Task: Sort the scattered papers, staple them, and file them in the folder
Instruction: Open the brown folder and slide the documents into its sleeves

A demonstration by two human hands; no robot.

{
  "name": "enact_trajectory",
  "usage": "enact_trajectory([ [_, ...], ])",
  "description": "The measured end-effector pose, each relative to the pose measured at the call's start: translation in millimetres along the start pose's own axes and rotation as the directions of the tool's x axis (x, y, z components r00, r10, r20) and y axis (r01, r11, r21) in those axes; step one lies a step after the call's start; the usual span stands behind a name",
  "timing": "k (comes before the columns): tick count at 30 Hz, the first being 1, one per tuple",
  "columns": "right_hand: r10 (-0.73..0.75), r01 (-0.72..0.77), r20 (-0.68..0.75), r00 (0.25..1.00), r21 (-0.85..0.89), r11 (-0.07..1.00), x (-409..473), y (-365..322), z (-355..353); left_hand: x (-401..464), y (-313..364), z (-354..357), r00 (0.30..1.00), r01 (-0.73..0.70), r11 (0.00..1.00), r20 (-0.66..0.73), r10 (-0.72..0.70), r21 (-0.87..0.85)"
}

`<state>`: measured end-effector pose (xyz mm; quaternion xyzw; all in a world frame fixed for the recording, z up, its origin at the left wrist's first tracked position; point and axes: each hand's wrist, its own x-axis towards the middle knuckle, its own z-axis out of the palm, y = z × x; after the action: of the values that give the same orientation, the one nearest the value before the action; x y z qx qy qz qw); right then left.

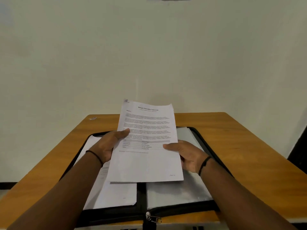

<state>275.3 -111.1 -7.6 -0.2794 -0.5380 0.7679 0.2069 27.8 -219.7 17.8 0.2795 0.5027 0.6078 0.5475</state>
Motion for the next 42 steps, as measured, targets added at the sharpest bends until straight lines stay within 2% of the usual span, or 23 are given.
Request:
enact_trajectory([
  [2,-0.021,0.021,0.002,1.000,-0.046,0.999,2,-10,-13,15,3,14,1.000,-0.001,1.000,0.007,0.001,0.017],
  [5,-0.096,0.091,-0.080,0.992,-0.062,0.994,8,-29,-38,41,7,31,0.996,-0.090,0.996,-0.008,0.090,0.012],
  [8,-0.198,0.198,-0.186,0.962,-0.021,0.980,22,-46,-61,73,5,50,0.958,-0.211,0.975,-0.213,0.193,-0.064],
  [9,-0.231,0.238,-0.239,0.943,-0.003,0.971,30,-52,-68,90,1,53,0.925,-0.260,0.965,-0.288,0.249,-0.003],
  [10,-0.266,0.282,-0.298,0.917,0.009,0.960,36,-56,-74,102,-5,55,0.873,-0.299,0.937,-0.344,0.346,0.183],
  [11,-0.296,0.326,-0.358,0.886,0.025,0.945,46,-60,-81,116,-12,56,0.812,-0.312,0.835,-0.329,0.482,0.453],
  [12,-0.317,0.366,-0.410,0.855,0.043,0.930,53,-63,-86,127,-22,55,0.767,-0.285,0.688,-0.271,0.581,0.668],
  [13,-0.335,0.404,-0.455,0.825,0.059,0.913,59,-65,-90,133,-30,55,0.754,-0.249,0.552,-0.199,0.626,0.795],
  [15,-0.359,0.462,-0.524,0.772,0.074,0.884,74,-64,-103,144,-42,55,0.785,-0.195,0.321,-0.049,0.618,0.927],
  [17,-0.360,0.474,-0.588,0.724,0.045,0.879,85,-59,-115,152,-51,56,0.806,-0.166,0.076,0.090,0.585,0.983],
  [18,-0.361,0.471,-0.610,0.706,0.023,0.882,90,-56,-119,156,-53,57,0.802,-0.173,0.023,0.127,0.583,0.985],
  [20,-0.367,0.461,-0.628,0.687,-0.014,0.887,103,-49,-126,161,-55,59,0.812,-0.156,-0.011,0.135,0.568,0.988],
  [23,-0.358,0.423,-0.621,0.697,-0.046,0.905,121,-44,-123,166,-59,59,0.821,-0.123,-0.045,0.127,0.557,0.991],
  [31,-0.369,0.428,-0.616,0.696,-0.058,0.902,140,-50,-128,168,-58,60,0.764,-0.232,0.013,0.174,0.622,0.973],
  [34,-0.394,0.480,-0.623,0.676,-0.035,0.877,133,-57,-135,168,-54,59,0.803,-0.183,-0.016,0.159,0.575,0.983],
  [37,-0.392,0.504,-0.640,0.660,-0.010,0.864,127,-53,-141,174,-55,63,0.846,-0.100,-0.137,0.157,0.509,0.985],
  [40,-0.384,0.499,-0.648,0.658,-0.006,0.867,123,-46,-140,180,-57,69,0.874,-0.054,-0.154,0.121,0.471,0.987],
  [42,-0.384,0.493,-0.643,0.663,-0.011,0.870,120,-43,-138,177,-61,75,0.868,-0.057,-0.149,0.123,0.482,0.987],
])
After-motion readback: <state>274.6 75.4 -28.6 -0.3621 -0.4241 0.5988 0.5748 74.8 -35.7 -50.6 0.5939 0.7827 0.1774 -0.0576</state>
